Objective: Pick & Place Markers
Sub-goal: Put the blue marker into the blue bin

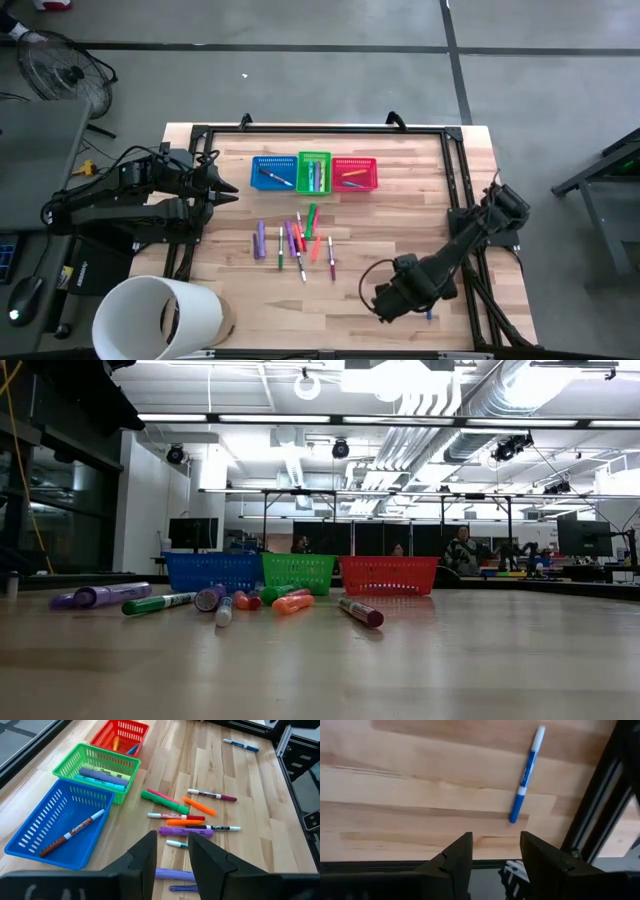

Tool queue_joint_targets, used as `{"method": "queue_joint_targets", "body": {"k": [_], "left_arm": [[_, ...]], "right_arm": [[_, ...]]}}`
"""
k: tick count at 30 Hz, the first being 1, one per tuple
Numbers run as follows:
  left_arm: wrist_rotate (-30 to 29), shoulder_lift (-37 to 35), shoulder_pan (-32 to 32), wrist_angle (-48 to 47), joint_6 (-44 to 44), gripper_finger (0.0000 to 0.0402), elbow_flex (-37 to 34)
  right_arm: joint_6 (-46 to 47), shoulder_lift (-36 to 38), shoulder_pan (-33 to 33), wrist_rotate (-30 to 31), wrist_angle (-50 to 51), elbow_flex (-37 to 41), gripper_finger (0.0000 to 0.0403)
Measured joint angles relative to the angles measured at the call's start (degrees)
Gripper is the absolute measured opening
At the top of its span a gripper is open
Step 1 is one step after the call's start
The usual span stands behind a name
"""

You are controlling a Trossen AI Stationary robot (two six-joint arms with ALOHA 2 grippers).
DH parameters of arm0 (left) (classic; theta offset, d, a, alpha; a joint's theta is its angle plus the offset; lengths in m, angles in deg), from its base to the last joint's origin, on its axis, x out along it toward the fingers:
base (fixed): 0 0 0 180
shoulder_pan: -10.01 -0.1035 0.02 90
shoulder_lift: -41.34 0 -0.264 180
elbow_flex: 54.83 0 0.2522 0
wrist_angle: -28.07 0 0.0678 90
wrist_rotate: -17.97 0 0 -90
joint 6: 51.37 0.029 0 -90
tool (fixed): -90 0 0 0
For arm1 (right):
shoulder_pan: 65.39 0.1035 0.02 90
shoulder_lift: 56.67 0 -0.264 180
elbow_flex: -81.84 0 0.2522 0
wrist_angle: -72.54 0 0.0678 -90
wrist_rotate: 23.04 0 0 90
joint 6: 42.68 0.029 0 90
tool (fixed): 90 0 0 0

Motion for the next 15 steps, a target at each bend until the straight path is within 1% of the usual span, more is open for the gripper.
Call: {"method": "queue_joint_targets", "body": {"k": [7, 12, 15], "left_arm": [[0.01, 0.0, -0.01, -0.02, 0.0, 0.0111, 0.0], [0.01, 0.0, 0.0, -0.02, 0.0, 0.011, 0.0], [0.01, 0.01, -0.01, -0.03, 0.0, 0.011, 0.0]], "right_arm": [[5.67, 0.61, 3.8, -2.59, -8.03, 8.54, 0.0154], [7.74, 4.49, 4.89, -2.43, -16.28, 16.61, 0.0154], [7.88, 6.47, 4.91, -2.51, -19.01, 21.18, 0.0154]]}}
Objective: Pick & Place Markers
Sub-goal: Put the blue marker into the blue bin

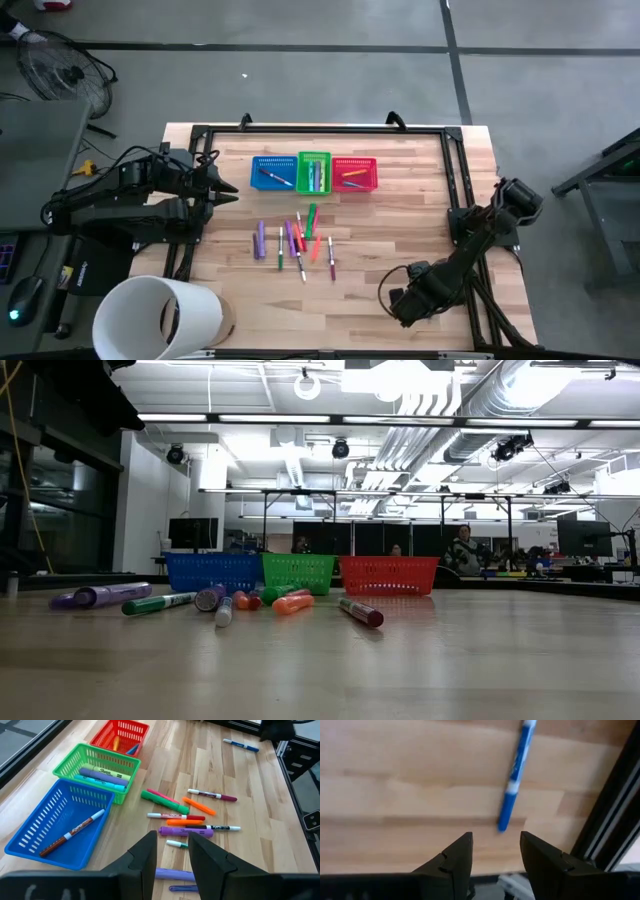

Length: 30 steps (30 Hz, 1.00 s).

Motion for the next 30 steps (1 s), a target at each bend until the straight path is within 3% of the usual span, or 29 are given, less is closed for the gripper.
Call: {"method": "queue_joint_targets", "body": {"k": [13, 30], "left_arm": [[-0.02, -0.02, 0.01, -0.01, -0.02, 0.0111, 0.0], [-0.39, 0.0, 0.01, -0.06, -0.61, 0.0111, 0.0]], "right_arm": [[1.81, 3.41, -0.07, -0.32, -15.75, 15.09, 0.0154], [3.0, 3.41, 2.66, -0.14, -14.72, 17.03, 0.0154]]}}
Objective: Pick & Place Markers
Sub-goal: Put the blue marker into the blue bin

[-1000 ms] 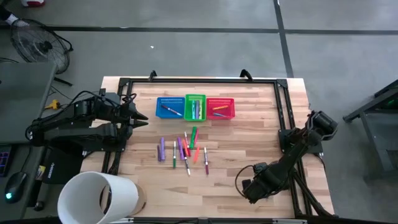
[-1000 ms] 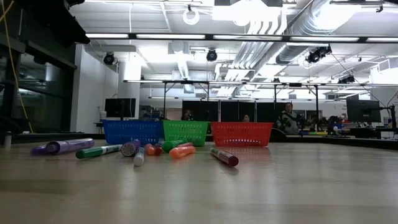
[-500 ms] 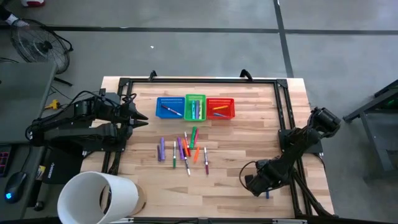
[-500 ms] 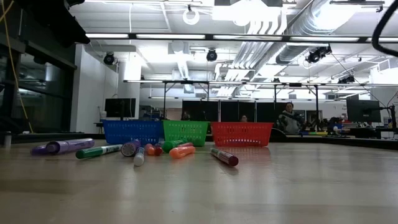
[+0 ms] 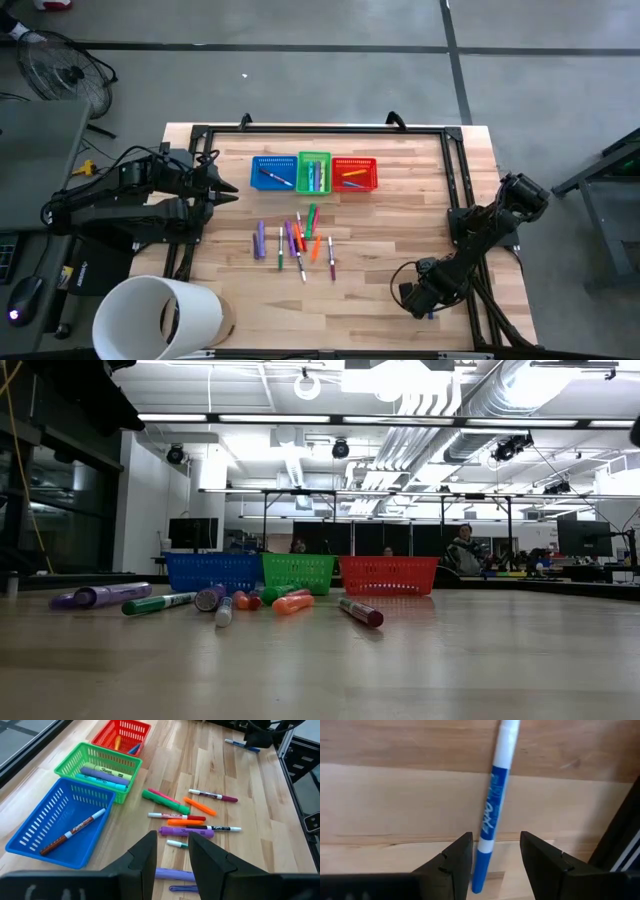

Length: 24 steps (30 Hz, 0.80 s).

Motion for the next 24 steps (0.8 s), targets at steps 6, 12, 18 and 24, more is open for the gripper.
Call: {"method": "queue_joint_targets", "body": {"k": [6, 12, 18, 24], "left_arm": [[-0.15, -0.01, -0.02, -0.02, 0.0, 0.011, 0.0], [-0.18, 0.0, -0.02, -0.09, -0.04, 0.011, 0.0], [-0.2, 0.0, -0.02, -0.17, -0.46, 0.011, 0.0], [-0.22, -0.01, -0.01, -0.18, -0.72, 0.011, 0.0]], "right_arm": [[0.04, 0.0, 0.33, 1.11, -1.33, 0.96, 0.0154], [-0.11, 0.42, 0.31, 0.76, -9.2, 5.37, 0.0153], [-0.44, 0.48, 0.25, 1.0, -10.88, 6.94, 0.0151], [-0.66, 0.44, 0.09, 1.6, -12.33, 7.23, 0.0106]]}}
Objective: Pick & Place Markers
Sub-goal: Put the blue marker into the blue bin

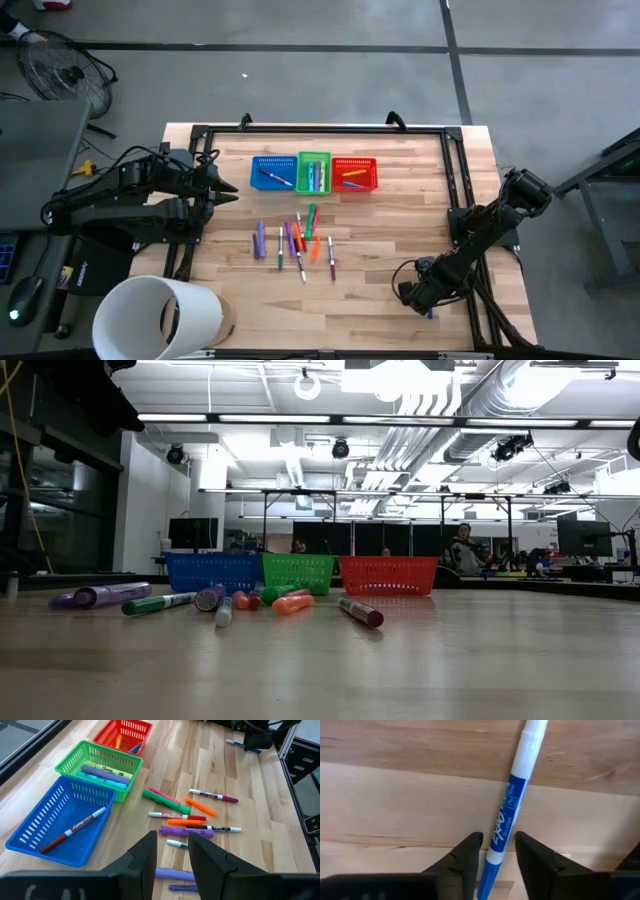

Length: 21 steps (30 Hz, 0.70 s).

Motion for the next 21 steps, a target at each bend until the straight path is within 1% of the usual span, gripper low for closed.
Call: {"method": "queue_joint_targets", "body": {"k": [6, 8, 21], "left_arm": [[-0.02, 0.0, 0.0, -0.01, 0.0, 0.011, 0.0], [-0.08, 0.0, 0.01, -0.01, 0.0, 0.011, 0.0], [-0.11, -0.01, -0.01, -0.01, 0.0, 0.0111, 0.0]], "right_arm": [[-0.24, -0.09, -0.24, 0.21, -0.6, 0.0, 0.0041], [-0.5, -0.09, -0.24, 0.22, -0.6, 0.0, 0.0026], [-2.54, -0.28, -0.31, 0.58, 0.63, -0.82, 0.0024]]}}
